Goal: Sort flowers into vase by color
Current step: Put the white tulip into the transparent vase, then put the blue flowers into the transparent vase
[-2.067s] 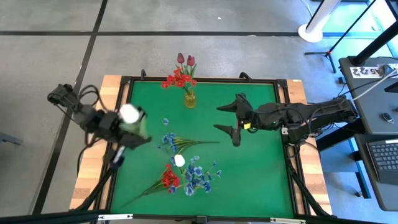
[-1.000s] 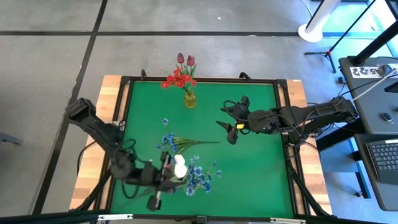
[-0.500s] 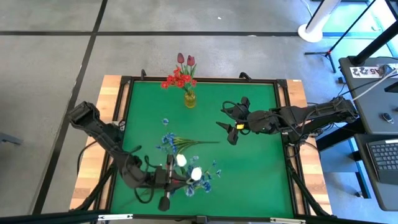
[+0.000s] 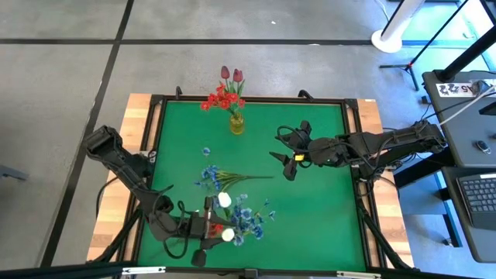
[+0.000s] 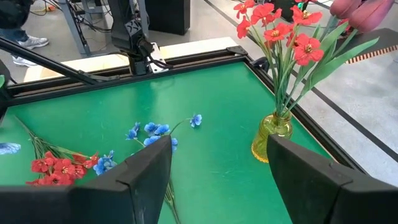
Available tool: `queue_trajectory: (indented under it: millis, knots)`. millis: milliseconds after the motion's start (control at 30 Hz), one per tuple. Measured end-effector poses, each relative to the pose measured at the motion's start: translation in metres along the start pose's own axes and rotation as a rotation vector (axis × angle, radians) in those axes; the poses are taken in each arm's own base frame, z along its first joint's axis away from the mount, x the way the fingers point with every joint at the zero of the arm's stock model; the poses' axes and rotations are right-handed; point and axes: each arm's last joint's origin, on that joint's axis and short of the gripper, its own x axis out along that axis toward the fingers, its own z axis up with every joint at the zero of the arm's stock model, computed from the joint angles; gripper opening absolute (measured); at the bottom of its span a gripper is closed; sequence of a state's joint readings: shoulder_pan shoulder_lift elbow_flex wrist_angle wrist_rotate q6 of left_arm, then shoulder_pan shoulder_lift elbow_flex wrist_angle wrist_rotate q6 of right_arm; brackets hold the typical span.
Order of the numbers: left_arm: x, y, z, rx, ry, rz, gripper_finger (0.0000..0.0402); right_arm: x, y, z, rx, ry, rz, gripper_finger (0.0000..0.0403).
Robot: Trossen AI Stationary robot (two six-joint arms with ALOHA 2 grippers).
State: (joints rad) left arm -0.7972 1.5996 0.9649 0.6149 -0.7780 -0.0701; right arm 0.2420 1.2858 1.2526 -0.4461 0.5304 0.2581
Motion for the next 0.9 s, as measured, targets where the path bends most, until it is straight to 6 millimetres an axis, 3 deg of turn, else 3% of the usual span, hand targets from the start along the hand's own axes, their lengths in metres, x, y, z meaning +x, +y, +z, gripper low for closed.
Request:
queue_trajectory:
  millis: [133,267,533,700,900]
  knots:
    - [-0.013,-0.004,0.008,0.004,0.001,0.007,0.0206,0.0,0.0,0.0,-0.001,0.002,0.002,0.0259]
    - [-0.04,-0.008,0.029,0.006,-0.028,0.041,0.0237,0.0,0.001,-0.002,-0.026,0.031,0.047,0.0259]
    - [-0.106,-0.002,0.074,0.054,-0.058,0.264,0.024,0.015,0.009,-0.028,-0.189,0.163,0.202,0.0259]
    - [-0.114,0.025,0.078,0.057,0.0,0.263,0.0235,0.046,0.014,-0.069,-0.263,0.217,0.223,0.0259]
    - [-0.102,0.091,0.074,-0.036,0.151,0.339,0.0235,0.087,0.008,-0.105,-0.218,0.187,0.291,0.0259]
